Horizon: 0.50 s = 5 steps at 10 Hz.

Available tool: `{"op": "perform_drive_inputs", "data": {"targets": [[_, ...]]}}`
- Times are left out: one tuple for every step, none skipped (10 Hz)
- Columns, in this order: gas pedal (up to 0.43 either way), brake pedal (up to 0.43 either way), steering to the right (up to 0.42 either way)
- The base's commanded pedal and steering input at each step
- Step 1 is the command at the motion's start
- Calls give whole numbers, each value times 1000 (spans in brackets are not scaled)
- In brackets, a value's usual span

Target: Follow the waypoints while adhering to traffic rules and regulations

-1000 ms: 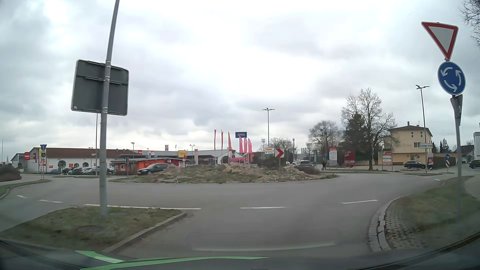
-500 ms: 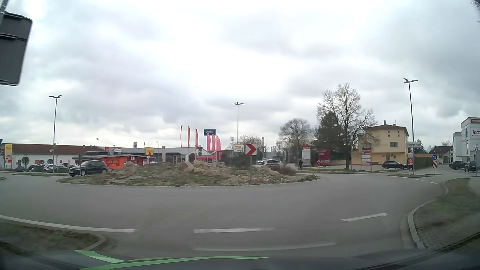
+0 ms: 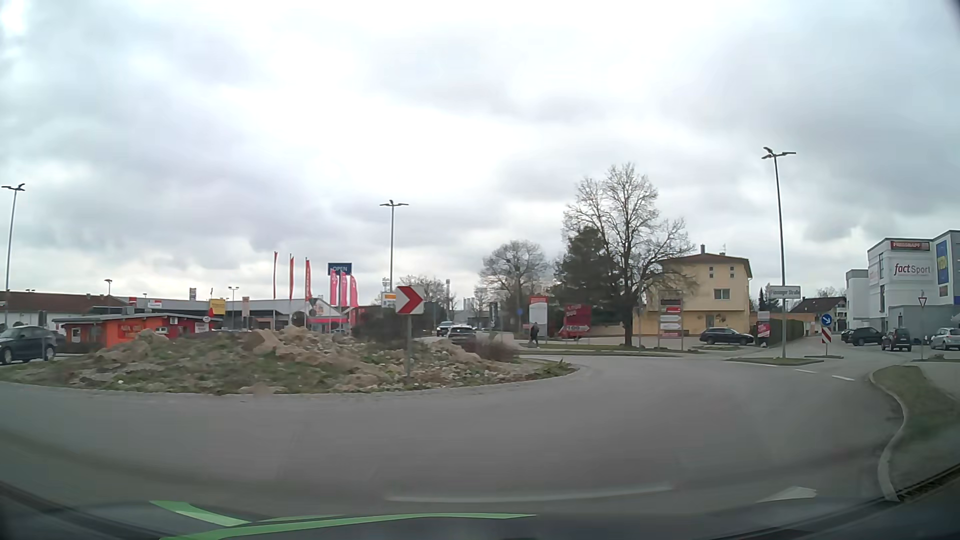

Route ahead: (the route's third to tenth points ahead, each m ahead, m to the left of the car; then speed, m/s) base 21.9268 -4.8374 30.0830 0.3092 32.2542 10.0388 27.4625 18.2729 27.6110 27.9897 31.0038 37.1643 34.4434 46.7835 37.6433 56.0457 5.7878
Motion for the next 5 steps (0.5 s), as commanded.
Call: {"op": "perform_drive_inputs", "data": {"targets": [[8, 0, 229], [20, 0, 233], [20, 0, 235], [20, 0, 236], [20, 0, 236]]}}
